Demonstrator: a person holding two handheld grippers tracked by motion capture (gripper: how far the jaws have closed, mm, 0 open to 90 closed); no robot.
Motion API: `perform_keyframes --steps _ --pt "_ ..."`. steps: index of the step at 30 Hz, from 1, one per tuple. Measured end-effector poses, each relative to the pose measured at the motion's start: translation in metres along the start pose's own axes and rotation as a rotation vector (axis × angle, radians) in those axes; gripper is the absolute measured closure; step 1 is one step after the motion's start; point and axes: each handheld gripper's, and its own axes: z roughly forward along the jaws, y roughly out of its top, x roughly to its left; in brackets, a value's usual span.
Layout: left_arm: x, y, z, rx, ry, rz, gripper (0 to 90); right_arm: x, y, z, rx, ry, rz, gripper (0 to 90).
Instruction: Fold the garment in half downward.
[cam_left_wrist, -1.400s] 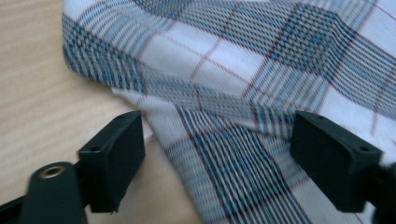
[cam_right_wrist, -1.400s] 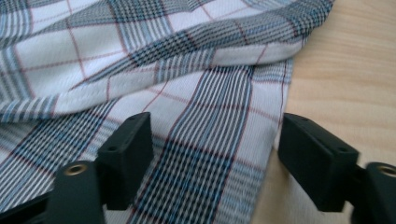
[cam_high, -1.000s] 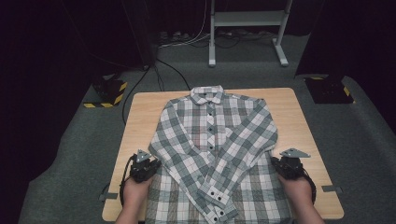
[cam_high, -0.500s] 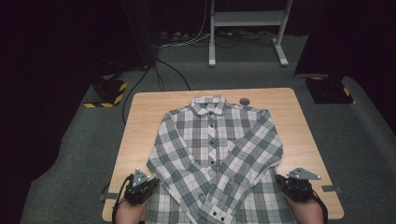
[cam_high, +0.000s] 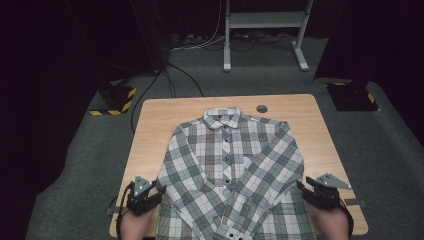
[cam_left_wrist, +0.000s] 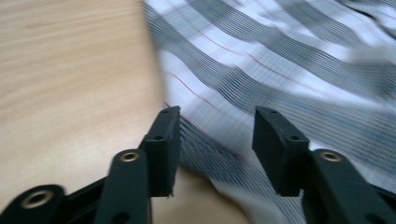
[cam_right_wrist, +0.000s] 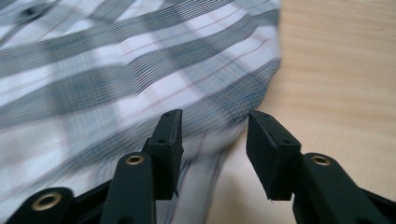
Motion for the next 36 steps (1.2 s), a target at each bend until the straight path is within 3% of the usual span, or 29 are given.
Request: perform_keyframes --steps 1,2,4,6,9,10,12,18,23,26,31,34,35,36 --pt "0.003 0.003 0.007 0.011 0.005 -0.006 48.2 -0.006 0.008 0.014 0.015 -0.01 0.021 50.9" --pt "0.007 0.007 0.017 0.025 0.017 -0.016 48.2 -0.006 0.008 0.014 0.015 -0.01 0.021 50.9" --pt "0.012 0.012 0.029 0.042 0.02 -0.041 45.1 -0.011 0.013 0.031 0.048 -0.025 0.032 50.2" --pt "0.014 0.012 0.038 0.06 0.008 -0.044 46.1 -0.011 0.014 0.04 0.076 -0.026 0.028 54.8" --pt "0.014 0.01 0.041 0.038 -0.033 -0.05 63.0 -0.01 0.015 0.044 0.077 -0.001 0.032 72.7" --pt "0.012 0.01 0.039 0.044 -0.037 -0.039 73.3 -0.007 0.016 0.043 0.087 0.013 0.017 80.7" --pt "0.011 0.009 0.038 0.043 -0.041 -0.035 75.8 -0.005 0.016 0.043 0.092 0.01 0.001 81.7" --pt "0.002 -0.012 0.013 0.046 -0.079 -0.011 76.7 0.002 0.003 0.023 0.1 0.032 -0.036 81.7" --pt "-0.011 -0.043 -0.024 0.046 -0.139 0.011 75.9 0.012 -0.027 -0.016 0.101 0.069 -0.08 81.7" --pt "-0.019 -0.059 -0.043 0.05 -0.149 0.029 73.9 0.022 -0.05 -0.045 0.096 0.085 -0.087 80.9" --pt "-0.015 -0.052 -0.045 0.031 -0.125 0.013 64.1 0.024 -0.048 -0.051 0.078 0.073 -0.088 72.5" --pt "-0.013 -0.037 -0.038 0.009 -0.094 0.017 55.6 0.019 -0.035 -0.05 0.032 0.048 -0.072 64.0" --pt "-0.012 -0.032 -0.033 0.007 -0.089 0.018 54.7 0.015 -0.024 -0.044 0.009 0.031 -0.065 58.5" --pt "-0.011 -0.027 -0.026 0.01 -0.084 0.016 54.7 0.015 -0.024 -0.044 0.009 0.031 -0.065 58.5"
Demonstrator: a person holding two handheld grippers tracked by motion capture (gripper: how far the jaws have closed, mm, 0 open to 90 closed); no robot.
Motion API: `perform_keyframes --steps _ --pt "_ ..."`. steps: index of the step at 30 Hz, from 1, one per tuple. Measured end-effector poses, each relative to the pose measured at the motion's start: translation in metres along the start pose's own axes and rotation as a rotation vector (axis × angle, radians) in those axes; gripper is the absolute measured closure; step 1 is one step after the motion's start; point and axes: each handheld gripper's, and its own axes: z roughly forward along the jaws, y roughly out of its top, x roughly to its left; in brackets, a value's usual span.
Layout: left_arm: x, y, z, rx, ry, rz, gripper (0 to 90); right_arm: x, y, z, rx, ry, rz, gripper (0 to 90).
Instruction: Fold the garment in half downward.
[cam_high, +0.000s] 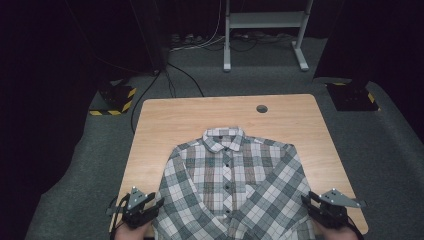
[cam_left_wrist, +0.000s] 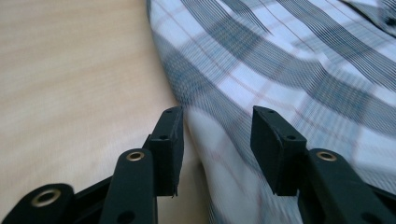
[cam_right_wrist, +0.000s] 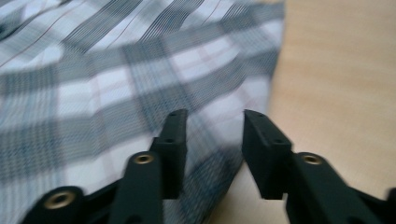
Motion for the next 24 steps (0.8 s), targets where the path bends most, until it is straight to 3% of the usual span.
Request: perform_keyframes --steps 3,7,9,11,13,15,21,22,24 --pt "0.004 0.014 0.021 0.016 0.019 0.001 53.7 -0.01 0.015 0.02 -0.007 -0.015 0.006 56.5" --pt "0.005 0.023 0.043 0.053 0.049 0.014 56.7 -0.019 0.026 0.052 0.051 -0.03 0.019 55.4" --pt "0.008 0.022 0.046 0.043 0.031 -0.001 61.7 -0.021 0.028 0.061 0.083 -0.045 0.012 55.8" --pt "0.009 0.02 0.045 0.027 0.007 -0.009 69.7 -0.025 0.026 0.067 0.085 -0.018 0.047 61.4" --pt "0.008 0.017 0.044 0.016 -0.008 -0.006 77.8 -0.026 0.023 0.065 0.083 0.017 0.068 78.7" --pt "0.005 0.015 0.04 0.023 -0.013 -0.002 81.9 -0.024 0.022 0.062 0.087 0.031 0.062 84.3" --pt "-0.008 -0.003 0.018 0.036 -0.055 0.036 81.9 -0.014 -0.001 0.031 0.088 0.045 0.031 83.5" --pt "-0.01 -0.005 0.015 0.04 -0.055 0.042 79.2 -0.012 -0.011 0.019 0.082 0.039 0.029 78.6" --pt "-0.013 -0.004 0.011 0.043 -0.029 0.069 76.9 -0.011 -0.014 0.016 0.081 0.033 0.033 73.6"
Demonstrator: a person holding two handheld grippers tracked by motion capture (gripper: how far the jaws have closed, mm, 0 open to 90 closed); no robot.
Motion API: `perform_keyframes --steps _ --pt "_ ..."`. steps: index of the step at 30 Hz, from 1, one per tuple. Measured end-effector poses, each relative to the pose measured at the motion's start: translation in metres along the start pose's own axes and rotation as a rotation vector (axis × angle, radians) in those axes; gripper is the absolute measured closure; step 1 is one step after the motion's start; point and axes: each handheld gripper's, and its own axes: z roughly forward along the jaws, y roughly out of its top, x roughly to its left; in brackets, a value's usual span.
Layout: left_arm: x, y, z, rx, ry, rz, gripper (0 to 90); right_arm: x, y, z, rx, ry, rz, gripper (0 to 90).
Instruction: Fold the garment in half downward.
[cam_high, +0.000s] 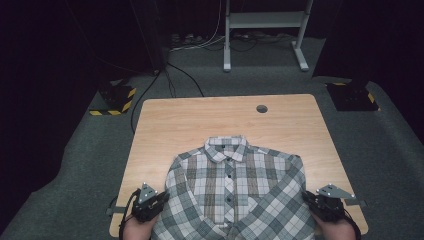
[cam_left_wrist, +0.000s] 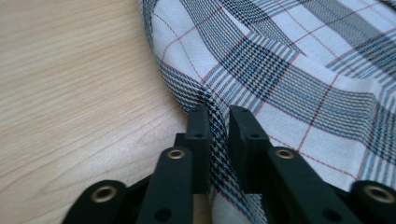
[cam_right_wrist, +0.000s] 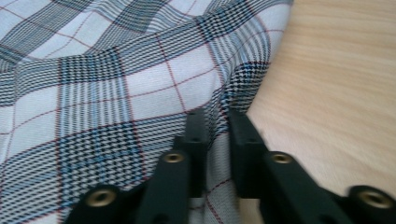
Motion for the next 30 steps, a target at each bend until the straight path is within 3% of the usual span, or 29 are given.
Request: perform_keyframes --steps 1,2,4,6,10,13,15,16,17,18,20,22,24,30 --pt "0.0 0.004 -0.002 -0.006 0.026 0.014 73.3 0.0 -0.001 -0.002 0.0 -0.004 0.002 67.7" --pt "0.002 0.016 -0.001 -0.03 0.049 0.026 68.4 0.001 0.003 -0.005 -0.048 -0.041 -0.025 60.9" --pt "0.002 0.021 0.001 -0.038 0.057 0.031 66.0 0.001 0.008 -0.005 -0.067 -0.053 -0.033 59.2" --pt "0.002 0.041 0.009 -0.048 0.074 0.061 62.0 0.003 0.017 -0.003 -0.091 -0.059 -0.037 55.5" --pt "0.003 0.074 0.034 -0.034 0.108 0.115 58.5 0.006 0.036 0.021 -0.04 -0.069 -0.075 48.8" --pt "0.004 0.093 0.058 0.019 0.115 0.153 58.2 0.006 0.038 0.038 0.012 -0.073 -0.074 45.3" --pt "0.006 0.096 0.073 0.079 0.118 0.167 58.1 0.007 0.037 0.041 -0.005 -0.071 -0.06 45.2" --pt "0.009 0.095 0.08 0.11 0.125 0.158 57.6 0.007 0.036 0.041 -0.015 -0.068 -0.06 47.0" --pt "0.016 0.092 0.087 0.116 0.106 0.102 56.9 0.007 0.032 0.041 -0.042 -0.06 -0.07 47.9" --pt "0.016 0.092 0.087 0.116 0.106 0.102 61.3 0.007 0.032 0.041 -0.042 -0.06 -0.07 47.9" --pt "0.022 0.091 0.088 0.103 0.075 0.062 64.3 0.004 0.031 0.041 -0.049 -0.038 -0.049 48.0" --pt "0.022 0.088 0.088 0.089 0.055 0.057 78.3 0.002 0.031 0.041 -0.044 -0.025 -0.032 48.0" --pt "0.021 0.088 0.087 0.089 0.063 0.057 86.6 0.001 0.031 0.041 -0.043 -0.021 -0.027 48.0" --pt "0.026 0.088 0.077 0.042 0.059 0.019 90.0 0.003 0.031 0.041 -0.045 -0.03 -0.035 48.0"
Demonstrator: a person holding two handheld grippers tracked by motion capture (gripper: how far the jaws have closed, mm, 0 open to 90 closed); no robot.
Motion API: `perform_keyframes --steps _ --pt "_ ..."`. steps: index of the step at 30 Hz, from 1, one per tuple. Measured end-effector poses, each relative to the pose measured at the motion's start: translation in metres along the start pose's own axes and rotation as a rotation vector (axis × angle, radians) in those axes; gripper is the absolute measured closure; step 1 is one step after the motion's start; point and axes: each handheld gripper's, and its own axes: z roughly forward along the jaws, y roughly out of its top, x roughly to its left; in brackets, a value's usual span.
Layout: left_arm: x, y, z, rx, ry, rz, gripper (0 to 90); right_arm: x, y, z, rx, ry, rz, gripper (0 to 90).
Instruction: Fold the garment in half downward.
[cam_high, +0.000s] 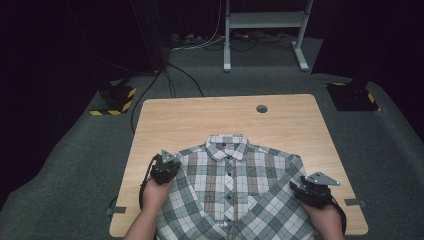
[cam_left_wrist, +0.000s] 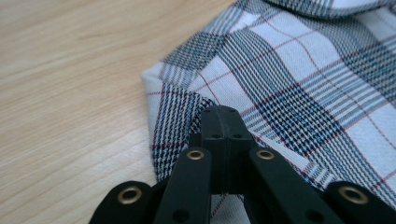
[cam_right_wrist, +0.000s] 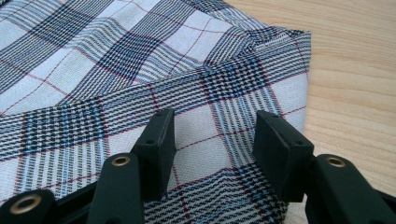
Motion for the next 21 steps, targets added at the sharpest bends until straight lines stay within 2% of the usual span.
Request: perform_keyframes --steps 4,8,10,13,14,16,17,18,19,20,21 --pt "0.004 0.002 -0.009 -0.03 0.026 0.007 90.0 -0.001 0.0 0.0 0.0 0.003 0.002 48.0" --pt "0.017 0.003 -0.018 -0.064 0.05 -0.03 90.0 0.0 0.0 0.0 0.001 0.002 0.003 48.0" --pt "0.026 0.003 -0.02 -0.064 0.066 -0.05 90.0 -0.001 0.0 0.0 0.0 0.003 0.001 48.0" --pt "0.045 0.003 -0.024 -0.075 0.093 -0.111 90.0 -0.001 0.0 0.0 0.0 0.004 0.004 48.0" --pt "0.052 0.002 -0.025 -0.083 0.093 -0.141 90.0 -0.001 0.0 0.0 0.001 0.004 0.005 48.0" --pt "0.062 -0.001 -0.028 -0.102 0.062 -0.191 90.0 -0.001 0.0 0.0 0.0 0.004 0.005 48.0" --pt "0.063 -0.002 -0.029 -0.109 0.044 -0.185 89.2 -0.001 0.0 0.0 0.001 0.004 0.004 48.0" --pt "0.06 -0.002 -0.028 -0.106 0.033 -0.158 85.5 -0.001 0.0 0.0 0.001 0.004 0.005 48.1" --pt "0.055 -0.002 -0.027 -0.093 0.027 -0.138 73.8 -0.001 0.0 0.0 0.001 0.005 0.005 48.0" --pt "0.052 -0.002 -0.026 -0.089 0.01 -0.124 73.8 -0.001 0.0 0.0 0.001 0.005 0.005 48.0" --pt "0.048 -0.002 -0.023 -0.085 -0.01 -0.114 67.9 -0.001 0.0 0.0 0.001 0.004 0.004 48.0"
